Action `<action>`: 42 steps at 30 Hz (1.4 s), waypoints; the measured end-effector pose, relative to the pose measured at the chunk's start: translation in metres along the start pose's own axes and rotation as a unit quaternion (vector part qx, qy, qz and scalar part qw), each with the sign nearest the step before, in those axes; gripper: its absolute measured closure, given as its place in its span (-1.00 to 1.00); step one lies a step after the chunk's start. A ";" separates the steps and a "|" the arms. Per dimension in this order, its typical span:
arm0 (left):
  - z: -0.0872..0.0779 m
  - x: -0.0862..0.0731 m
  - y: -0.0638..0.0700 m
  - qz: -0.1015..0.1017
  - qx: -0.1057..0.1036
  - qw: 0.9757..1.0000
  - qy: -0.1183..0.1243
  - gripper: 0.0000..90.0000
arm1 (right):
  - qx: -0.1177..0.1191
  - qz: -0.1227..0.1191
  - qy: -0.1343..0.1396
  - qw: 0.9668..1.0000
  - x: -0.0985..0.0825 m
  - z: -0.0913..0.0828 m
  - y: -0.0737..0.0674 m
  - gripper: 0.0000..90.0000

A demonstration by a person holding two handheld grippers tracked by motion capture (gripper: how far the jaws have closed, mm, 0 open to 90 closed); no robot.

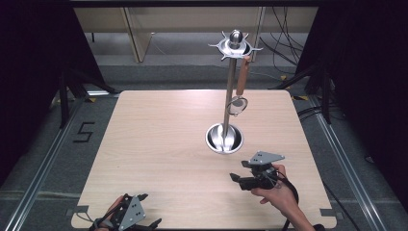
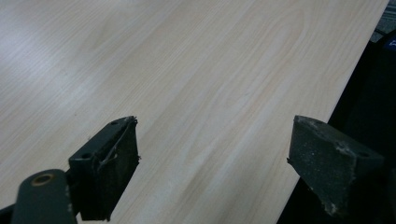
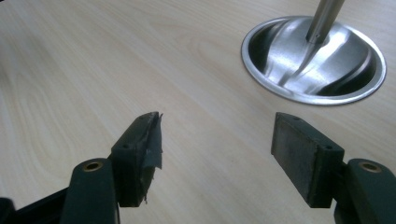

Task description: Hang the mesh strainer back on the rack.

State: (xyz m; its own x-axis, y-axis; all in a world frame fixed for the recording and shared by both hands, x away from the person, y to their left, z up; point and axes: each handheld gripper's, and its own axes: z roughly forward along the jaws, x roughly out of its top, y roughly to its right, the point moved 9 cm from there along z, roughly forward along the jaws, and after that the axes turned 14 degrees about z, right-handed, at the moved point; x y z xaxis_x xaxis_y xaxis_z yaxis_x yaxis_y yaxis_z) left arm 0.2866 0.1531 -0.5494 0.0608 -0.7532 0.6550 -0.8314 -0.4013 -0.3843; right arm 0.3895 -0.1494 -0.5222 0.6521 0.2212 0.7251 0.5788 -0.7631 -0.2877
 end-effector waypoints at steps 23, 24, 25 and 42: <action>-0.006 0.008 0.005 0.003 0.010 1.000 0.022 -0.66 | -0.012 0.009 0.006 1.000 -0.029 -0.020 0.001 -0.25; -0.006 0.008 0.005 0.002 0.009 1.000 0.022 -0.66 | -0.015 -0.003 0.009 1.000 -0.028 -0.022 0.003 -0.25; -0.007 0.006 0.003 0.013 0.009 1.000 0.014 -0.66 | -0.008 -0.004 0.006 1.000 -0.029 -0.023 0.002 -0.25; -0.006 0.003 0.000 0.011 0.010 1.000 0.010 -0.66 | -0.014 -0.011 0.000 1.000 -0.040 -0.025 0.003 -0.27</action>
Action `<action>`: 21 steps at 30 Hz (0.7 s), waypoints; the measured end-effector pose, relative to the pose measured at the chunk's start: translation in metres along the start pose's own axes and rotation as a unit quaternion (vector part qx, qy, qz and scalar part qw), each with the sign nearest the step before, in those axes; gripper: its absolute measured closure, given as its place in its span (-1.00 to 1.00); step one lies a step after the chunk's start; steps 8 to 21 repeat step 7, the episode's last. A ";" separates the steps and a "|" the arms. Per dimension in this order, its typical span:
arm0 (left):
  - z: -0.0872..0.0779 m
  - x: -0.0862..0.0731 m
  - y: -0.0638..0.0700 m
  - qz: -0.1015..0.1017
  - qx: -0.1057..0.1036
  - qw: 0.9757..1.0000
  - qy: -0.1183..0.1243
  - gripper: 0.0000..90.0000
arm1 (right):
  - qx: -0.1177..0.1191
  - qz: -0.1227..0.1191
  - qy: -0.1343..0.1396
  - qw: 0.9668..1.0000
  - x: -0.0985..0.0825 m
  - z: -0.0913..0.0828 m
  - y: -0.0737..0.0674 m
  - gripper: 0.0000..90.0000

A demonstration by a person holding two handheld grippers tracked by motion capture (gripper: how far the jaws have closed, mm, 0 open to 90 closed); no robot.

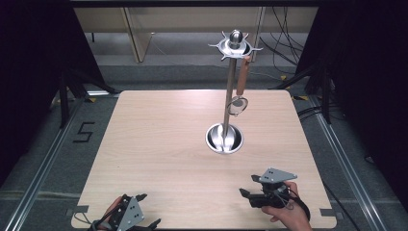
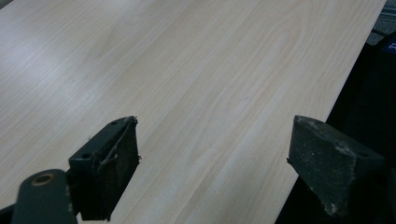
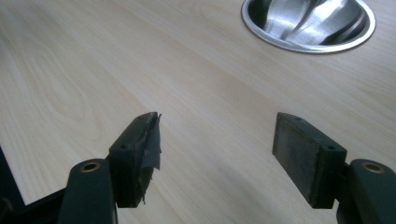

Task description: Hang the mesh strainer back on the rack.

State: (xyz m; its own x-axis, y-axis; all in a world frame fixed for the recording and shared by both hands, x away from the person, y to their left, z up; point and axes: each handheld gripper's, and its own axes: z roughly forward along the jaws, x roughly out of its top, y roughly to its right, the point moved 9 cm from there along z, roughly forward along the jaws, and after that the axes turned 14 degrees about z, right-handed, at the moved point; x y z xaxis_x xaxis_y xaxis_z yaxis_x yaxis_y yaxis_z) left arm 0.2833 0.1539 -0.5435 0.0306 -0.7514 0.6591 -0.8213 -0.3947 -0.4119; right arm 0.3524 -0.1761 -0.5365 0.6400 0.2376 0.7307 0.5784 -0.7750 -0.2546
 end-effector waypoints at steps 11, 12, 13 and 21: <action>0.001 0.000 0.000 -0.001 -0.001 1.000 -0.001 -0.66 | 0.002 0.005 -0.004 1.000 -0.001 0.001 0.000 -0.27; 0.001 0.000 0.000 -0.001 -0.001 1.000 -0.001 -0.66 | 0.002 0.005 -0.004 1.000 -0.001 0.001 0.000 -0.27; 0.001 0.000 0.000 -0.001 -0.001 1.000 -0.001 -0.66 | 0.002 0.005 -0.004 1.000 -0.001 0.001 0.000 -0.27; 0.001 0.000 0.000 -0.001 -0.001 1.000 -0.001 -0.66 | 0.002 0.005 -0.004 1.000 -0.001 0.001 0.000 -0.27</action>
